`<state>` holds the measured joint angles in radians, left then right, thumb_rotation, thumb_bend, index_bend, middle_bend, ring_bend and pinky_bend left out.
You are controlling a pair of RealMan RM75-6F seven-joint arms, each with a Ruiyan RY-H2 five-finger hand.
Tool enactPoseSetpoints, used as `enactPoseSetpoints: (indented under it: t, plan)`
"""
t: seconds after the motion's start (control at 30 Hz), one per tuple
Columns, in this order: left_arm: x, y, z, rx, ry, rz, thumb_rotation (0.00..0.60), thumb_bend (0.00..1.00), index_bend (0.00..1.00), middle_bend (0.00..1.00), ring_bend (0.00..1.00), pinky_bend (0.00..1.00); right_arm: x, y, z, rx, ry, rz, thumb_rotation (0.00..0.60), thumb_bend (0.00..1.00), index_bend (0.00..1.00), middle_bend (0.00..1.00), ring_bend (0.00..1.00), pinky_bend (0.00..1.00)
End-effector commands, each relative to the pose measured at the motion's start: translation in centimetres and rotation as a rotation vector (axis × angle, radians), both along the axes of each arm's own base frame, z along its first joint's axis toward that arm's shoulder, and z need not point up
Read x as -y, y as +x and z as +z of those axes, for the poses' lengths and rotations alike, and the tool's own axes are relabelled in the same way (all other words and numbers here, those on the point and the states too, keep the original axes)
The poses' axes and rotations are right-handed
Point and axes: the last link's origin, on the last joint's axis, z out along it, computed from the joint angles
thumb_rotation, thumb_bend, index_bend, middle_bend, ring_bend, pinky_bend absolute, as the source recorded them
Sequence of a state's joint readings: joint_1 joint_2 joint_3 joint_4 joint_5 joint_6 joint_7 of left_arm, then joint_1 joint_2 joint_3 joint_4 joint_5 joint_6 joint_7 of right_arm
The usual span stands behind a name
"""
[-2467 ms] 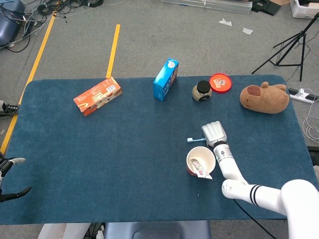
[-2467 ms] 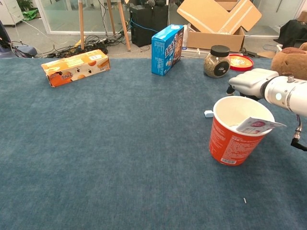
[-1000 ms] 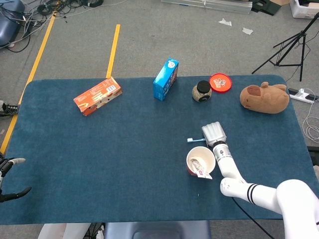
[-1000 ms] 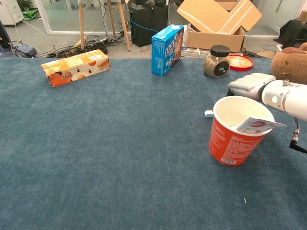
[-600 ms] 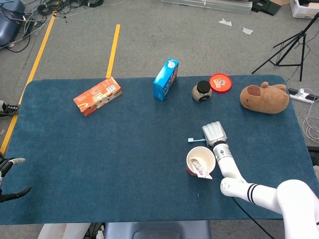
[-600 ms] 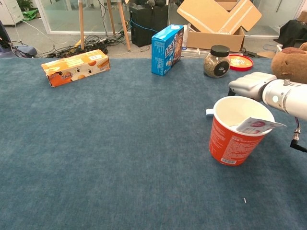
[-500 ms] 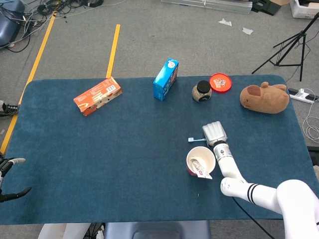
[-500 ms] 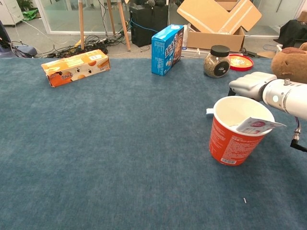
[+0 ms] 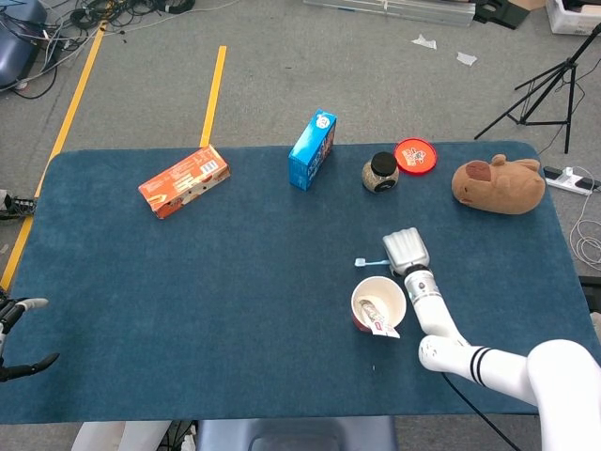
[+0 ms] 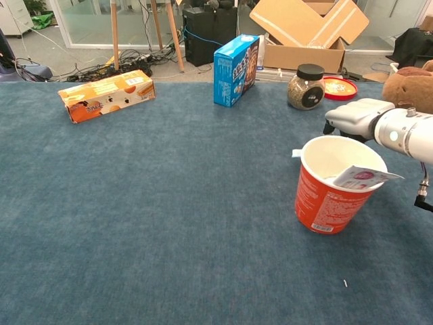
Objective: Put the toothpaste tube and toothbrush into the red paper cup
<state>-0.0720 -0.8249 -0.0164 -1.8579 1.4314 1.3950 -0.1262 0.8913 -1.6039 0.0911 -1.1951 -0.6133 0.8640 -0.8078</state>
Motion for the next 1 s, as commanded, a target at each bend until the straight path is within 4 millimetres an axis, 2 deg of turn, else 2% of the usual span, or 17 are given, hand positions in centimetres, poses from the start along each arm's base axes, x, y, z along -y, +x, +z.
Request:
enactPoseSetpoints:
  t: [0.03,0.33,0.8,1.0]
  plan:
    - [0.0,0.0,0.0,-0.001,0.0,0.0,0.6,0.0,0.25,0.27,0.2,0.2,0.0,0.0,0.3,0.008,-0.006,-0.001,0.6,0.3,0.62,1.0,1.0,1.0]
    - [0.0,0.0,-0.1,-0.005,-0.003,0.002,0.6,0.0,0.25,0.27,0.2,0.2,-0.3,-0.2,2.4,0.042,-0.038,0.002,0.6,0.3,0.62,1.0,1.0,1.0]
    - [0.0,0.0,-0.6,-0.02,-0.022,0.003,0.6,0.0,0.25,0.27,0.2,0.2,-1.3,0.1,9.0,0.167,-0.14,0.011,0.6,0.3,0.62,1.0,1.0,1.0]
    - [0.0,-0.1,-0.8,-0.026,-0.031,0.007,0.6,0.0,0.25,0.27,0.2,0.2,-2.8,1.2,11.3,0.257,-0.144,0.049,0.6,0.3,0.62,1.0,1.0,1.0]
